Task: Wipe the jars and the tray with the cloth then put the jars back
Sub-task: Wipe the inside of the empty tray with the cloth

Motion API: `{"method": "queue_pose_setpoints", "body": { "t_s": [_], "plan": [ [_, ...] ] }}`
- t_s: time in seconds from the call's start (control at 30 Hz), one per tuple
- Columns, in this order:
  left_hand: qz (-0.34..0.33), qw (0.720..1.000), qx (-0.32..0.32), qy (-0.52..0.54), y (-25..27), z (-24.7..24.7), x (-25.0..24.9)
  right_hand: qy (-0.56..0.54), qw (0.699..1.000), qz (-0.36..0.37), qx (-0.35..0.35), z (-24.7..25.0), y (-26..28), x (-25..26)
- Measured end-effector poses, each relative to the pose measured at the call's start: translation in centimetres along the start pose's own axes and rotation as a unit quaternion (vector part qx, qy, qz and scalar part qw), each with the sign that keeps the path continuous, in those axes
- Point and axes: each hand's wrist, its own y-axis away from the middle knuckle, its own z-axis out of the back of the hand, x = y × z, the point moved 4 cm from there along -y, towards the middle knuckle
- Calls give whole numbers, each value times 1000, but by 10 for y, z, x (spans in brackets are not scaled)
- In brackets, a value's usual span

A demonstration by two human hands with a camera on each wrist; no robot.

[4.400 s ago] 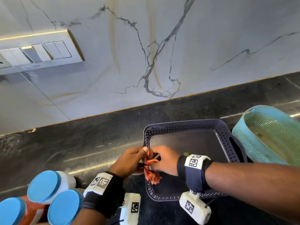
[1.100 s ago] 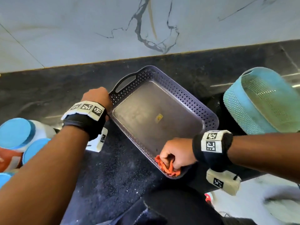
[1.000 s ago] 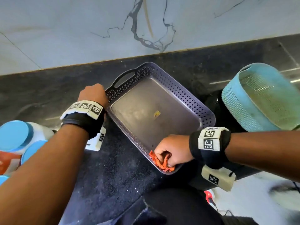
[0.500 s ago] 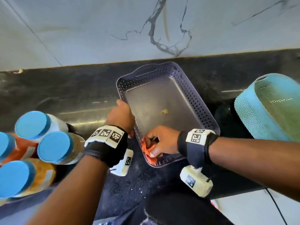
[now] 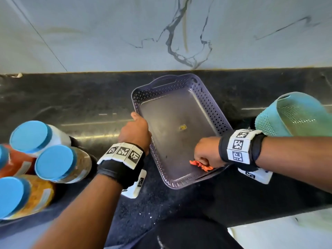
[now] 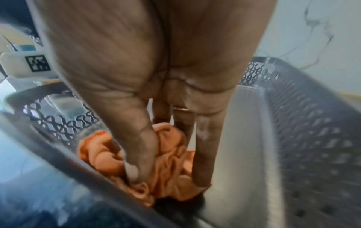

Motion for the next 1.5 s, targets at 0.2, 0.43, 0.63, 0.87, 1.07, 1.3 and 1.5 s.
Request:
{"method": "queue_pose_setpoints", "body": {
  "t_s": [0.2,0.43,0.63,0.87,1.07,1.3,1.5],
  "plan": [
    [2,999,-12,44,-3,-1,-4,-153,982,33,-110,15,-12,41],
    [-22,999,-24,-7,-6,3,3,-123,986,84,-69,16,-29,55],
    [-35,998,-35,-27,-24,3,5,22,999,-8,26,2,4,-9],
    [-7,998,-65,13,-23,26,4,-281,958,-5,-49,1,-7,0],
    [-56,998,-36,-23,19,4,9,-431,883,106,-153,35,-31,49],
    [-94,992,-34,-72,28,-10,15,-411,899,129,-83,17,-17,51],
    [-95,991,-50,-81,25,-1,14,-302,953,35,-9,-8,19,0]
  ]
}}
